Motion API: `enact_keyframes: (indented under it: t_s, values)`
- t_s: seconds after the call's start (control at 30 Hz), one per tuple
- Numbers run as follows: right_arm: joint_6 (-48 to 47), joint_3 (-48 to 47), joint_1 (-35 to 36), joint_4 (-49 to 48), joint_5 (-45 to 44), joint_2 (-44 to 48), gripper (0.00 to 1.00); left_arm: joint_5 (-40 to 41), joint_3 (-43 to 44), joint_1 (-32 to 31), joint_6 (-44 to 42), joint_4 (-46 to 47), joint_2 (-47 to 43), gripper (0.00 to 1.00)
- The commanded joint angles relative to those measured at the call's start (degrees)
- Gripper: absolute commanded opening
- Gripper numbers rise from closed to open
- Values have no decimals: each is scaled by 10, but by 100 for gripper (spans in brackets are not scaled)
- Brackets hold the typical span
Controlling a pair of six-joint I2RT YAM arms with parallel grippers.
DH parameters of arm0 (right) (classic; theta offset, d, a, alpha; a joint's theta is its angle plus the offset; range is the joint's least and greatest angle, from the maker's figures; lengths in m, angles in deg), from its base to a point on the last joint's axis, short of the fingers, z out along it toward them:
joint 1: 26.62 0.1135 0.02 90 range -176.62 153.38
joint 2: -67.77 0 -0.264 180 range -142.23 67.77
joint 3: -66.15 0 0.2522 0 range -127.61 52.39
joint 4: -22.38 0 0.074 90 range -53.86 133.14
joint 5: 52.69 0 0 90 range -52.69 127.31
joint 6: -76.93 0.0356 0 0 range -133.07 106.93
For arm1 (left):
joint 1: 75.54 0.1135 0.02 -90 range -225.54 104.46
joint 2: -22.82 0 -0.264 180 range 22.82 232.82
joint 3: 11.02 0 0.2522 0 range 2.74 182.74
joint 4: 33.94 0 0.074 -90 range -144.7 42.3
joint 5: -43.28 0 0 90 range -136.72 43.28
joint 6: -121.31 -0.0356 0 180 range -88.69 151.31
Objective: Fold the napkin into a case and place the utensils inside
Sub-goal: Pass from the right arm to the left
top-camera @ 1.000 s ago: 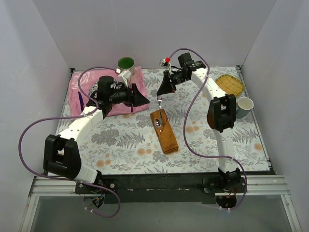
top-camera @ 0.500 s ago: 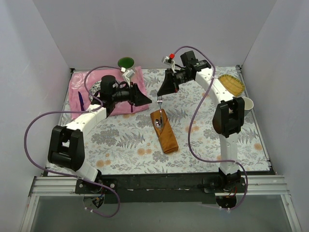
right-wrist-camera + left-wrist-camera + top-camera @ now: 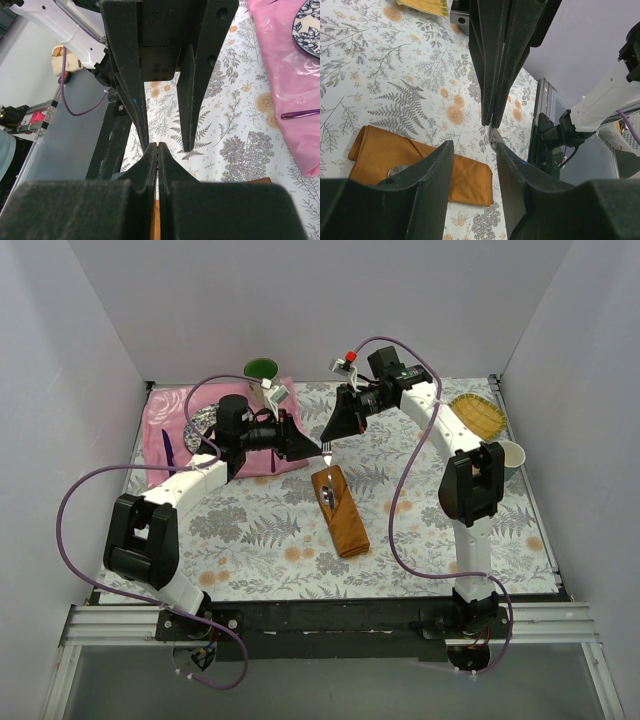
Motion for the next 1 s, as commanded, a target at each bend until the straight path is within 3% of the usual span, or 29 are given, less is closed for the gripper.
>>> enact_keyframes:
  t_s: [0.0, 0.27, 0.4, 0.53, 0.63, 0.67, 0.7, 0.77, 0.8, 0.87, 0.97]
  values:
    - [0, 0, 6, 6, 20, 26, 1, -16, 21, -5, -3, 20, -1, 36]
    - [-7, -9, 13, 18, 12, 22, 1, -16, 31, -8, 3, 28, 6, 31]
    - [-7, -18, 14, 20, 11, 18, 1, -17, 33, -14, 7, 30, 10, 21]
    - [8, -27, 15, 11, 10, 21, 1, -18, 27, -15, 25, 29, 9, 0]
    - [51, -19, 14, -35, 8, 32, 1, -16, 17, -15, 55, 38, 6, 0]
    - [73, -10, 13, -59, 7, 35, 10, -14, 9, -15, 63, 48, 4, 0]
    - [129, -5, 12, -82, -2, 38, 33, -9, 5, -15, 72, 51, 3, 0]
    - [173, -2, 5, -144, -20, 47, 59, 10, -9, -9, 113, 81, -10, 0]
    - [200, -2, 0, -157, -28, 49, 77, 16, -26, -5, 133, 100, -15, 0]
    - [230, 14, -20, -198, -39, 63, 92, 33, -43, 8, 186, 151, -28, 0]
    - [267, 64, -45, -259, -49, 97, 96, 55, -52, 20, 237, 192, -37, 0]
